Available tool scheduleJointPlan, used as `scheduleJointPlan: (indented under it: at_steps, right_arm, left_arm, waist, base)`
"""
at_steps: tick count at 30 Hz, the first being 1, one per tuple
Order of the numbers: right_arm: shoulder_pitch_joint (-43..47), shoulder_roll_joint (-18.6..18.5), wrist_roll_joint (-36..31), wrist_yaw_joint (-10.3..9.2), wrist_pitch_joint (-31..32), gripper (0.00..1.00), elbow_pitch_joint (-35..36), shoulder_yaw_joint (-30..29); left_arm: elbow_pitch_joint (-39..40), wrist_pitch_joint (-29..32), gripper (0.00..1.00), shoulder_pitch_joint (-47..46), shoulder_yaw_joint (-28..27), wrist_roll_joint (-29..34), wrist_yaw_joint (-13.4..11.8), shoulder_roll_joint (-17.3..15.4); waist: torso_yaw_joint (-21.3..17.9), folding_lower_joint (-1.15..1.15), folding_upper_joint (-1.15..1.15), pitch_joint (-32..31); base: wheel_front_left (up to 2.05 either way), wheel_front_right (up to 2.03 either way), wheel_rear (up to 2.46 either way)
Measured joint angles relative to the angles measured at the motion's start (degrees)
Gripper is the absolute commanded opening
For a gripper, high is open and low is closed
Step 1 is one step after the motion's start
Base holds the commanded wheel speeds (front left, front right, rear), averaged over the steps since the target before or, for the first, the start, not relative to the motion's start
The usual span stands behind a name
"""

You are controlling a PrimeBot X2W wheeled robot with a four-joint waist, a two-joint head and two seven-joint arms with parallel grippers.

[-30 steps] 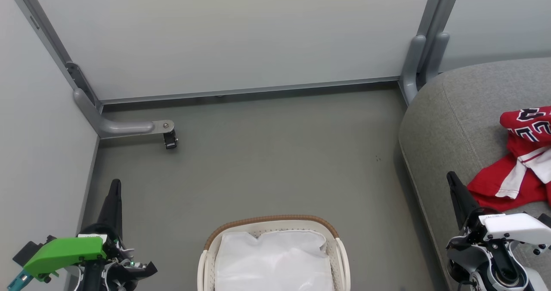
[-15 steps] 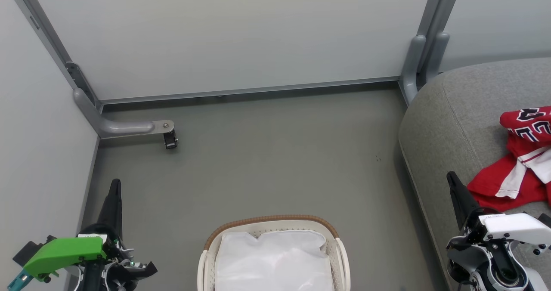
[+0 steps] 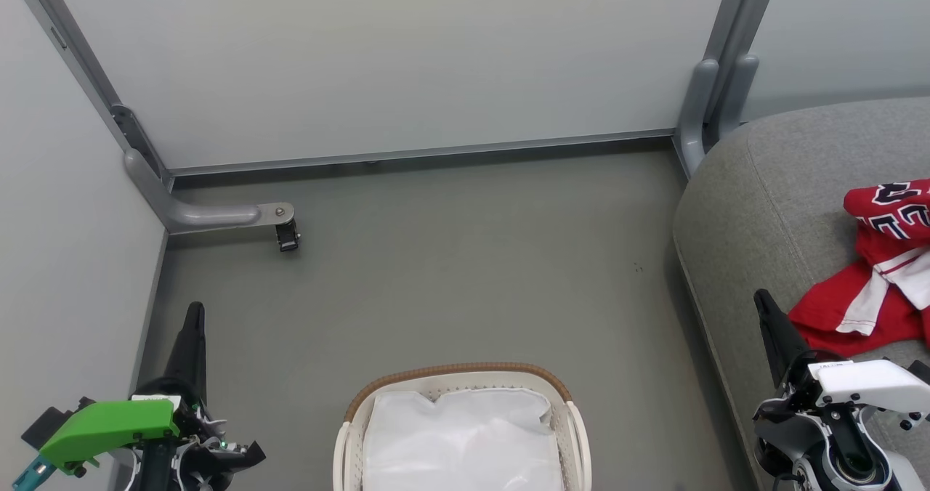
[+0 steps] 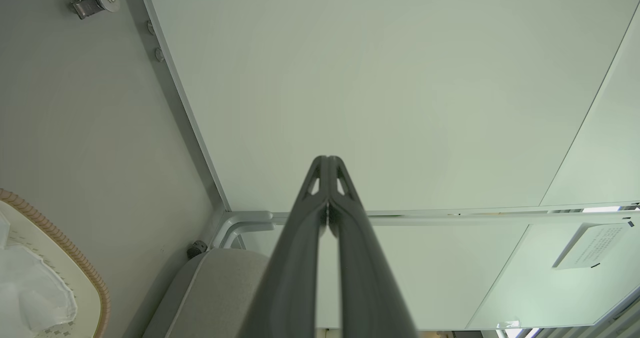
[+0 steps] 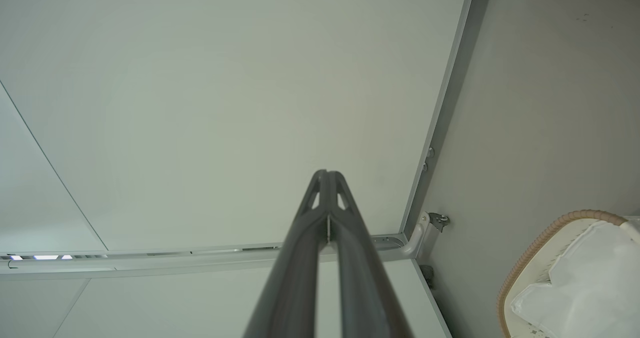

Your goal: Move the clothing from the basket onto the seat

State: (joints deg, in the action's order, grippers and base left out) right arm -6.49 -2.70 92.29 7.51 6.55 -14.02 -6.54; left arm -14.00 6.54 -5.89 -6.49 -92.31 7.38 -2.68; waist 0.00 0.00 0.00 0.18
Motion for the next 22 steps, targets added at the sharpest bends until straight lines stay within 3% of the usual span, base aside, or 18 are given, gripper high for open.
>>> scheduleJointPlan:
  at_steps: [22]
  right_arm:
    - [0.01,0.0,0.0,-0.01,0.0,0.0,0.01,0.0]
  left_arm:
    - [0.0,0.0,0.0,0.0,0.0,0.0,0.0,0.0]
  waist:
    - [0.0,0.0,0.0,0.0]
  base:
    - [0.0,0.0,0.0]
